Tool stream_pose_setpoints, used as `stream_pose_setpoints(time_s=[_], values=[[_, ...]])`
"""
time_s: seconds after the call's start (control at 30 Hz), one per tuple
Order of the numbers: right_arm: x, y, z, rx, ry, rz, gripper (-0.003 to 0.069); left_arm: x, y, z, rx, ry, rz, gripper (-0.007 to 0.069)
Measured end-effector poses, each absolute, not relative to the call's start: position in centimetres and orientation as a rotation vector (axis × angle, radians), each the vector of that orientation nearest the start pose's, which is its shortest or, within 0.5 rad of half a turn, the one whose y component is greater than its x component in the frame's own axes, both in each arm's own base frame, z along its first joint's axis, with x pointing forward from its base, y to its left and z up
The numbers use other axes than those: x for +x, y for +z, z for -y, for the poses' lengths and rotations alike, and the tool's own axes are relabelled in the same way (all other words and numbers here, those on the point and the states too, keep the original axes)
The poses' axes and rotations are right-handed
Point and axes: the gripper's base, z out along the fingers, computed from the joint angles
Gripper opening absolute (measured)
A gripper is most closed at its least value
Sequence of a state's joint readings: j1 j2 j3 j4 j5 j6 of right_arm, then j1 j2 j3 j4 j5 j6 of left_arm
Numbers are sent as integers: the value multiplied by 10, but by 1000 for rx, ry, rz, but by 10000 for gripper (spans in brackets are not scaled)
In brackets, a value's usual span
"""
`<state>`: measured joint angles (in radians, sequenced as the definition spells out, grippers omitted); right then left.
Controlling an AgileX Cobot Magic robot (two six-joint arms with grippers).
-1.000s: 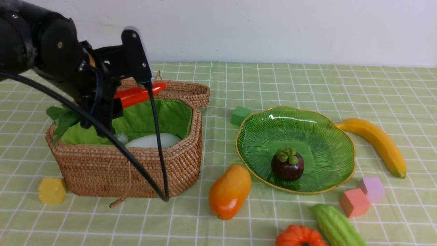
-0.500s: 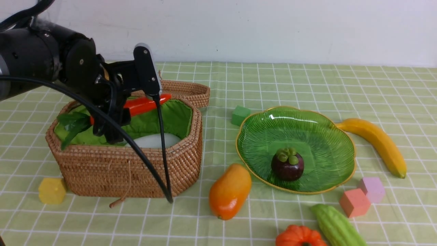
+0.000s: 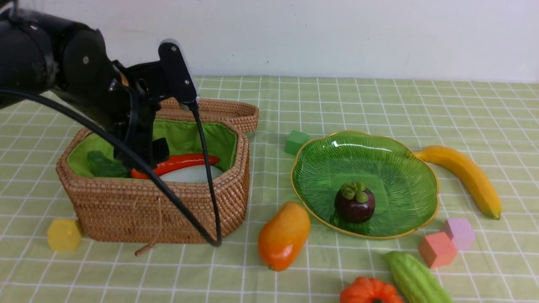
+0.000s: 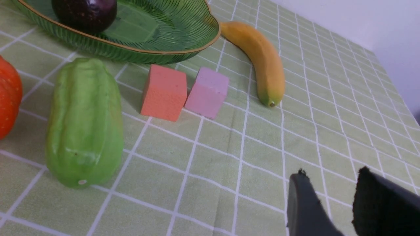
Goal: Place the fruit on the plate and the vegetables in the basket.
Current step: Grab the mango with your left arm and place it on the right plate
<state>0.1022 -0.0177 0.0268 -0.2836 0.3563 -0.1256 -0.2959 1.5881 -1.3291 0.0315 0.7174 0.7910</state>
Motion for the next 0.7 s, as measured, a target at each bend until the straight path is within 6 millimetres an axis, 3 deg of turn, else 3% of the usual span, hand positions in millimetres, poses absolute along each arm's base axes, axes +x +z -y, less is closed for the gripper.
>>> stream_pose_setpoints(time_s=[0.1,0.17,0.3,0.4,0.53,0.7], values=[[53,174,3,-384,-293,-1804,240,315,331,120,1165,48,-2146,632],[53,174,3,-384,-293,-1804,240,295,346,148,1028,-177,-2149,593],[53,174,3,-384,-293,-1804,240,277,349,184,909,-383,-2177,566],[53,174,3,-384,-293,-1804,240,266,337,219,915,-437,-2211,560],[53,174,3,-384,-293,-1804,240,270,314,249,877,-425,-2302,562],[53,174,3,-384,-293,-1804,240,290,290,264,712,-434,-2439,563]])
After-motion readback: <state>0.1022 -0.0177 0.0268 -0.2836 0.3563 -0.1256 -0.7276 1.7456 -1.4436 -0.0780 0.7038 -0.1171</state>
